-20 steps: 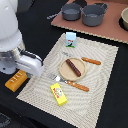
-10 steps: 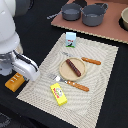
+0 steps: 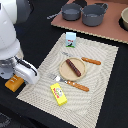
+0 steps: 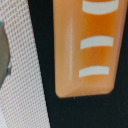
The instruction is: Interact with the objects in diverse but meaningful ways.
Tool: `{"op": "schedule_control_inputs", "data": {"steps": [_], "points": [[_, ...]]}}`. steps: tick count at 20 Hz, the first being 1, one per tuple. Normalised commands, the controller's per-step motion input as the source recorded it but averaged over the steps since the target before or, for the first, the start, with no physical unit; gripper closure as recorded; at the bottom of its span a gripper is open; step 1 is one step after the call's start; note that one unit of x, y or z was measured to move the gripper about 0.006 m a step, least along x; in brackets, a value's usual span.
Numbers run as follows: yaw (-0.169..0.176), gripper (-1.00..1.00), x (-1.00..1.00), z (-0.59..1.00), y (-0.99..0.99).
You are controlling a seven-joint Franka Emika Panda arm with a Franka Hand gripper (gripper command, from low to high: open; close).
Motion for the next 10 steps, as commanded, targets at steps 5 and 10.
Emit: {"op": "schedule_control_inputs", "data": {"steps": [5,10], "points": [[-0.131,1.00,-0.27,-0.33,0.00],[-0.111,1.00,-0.21,-0.28,0.00]]}}
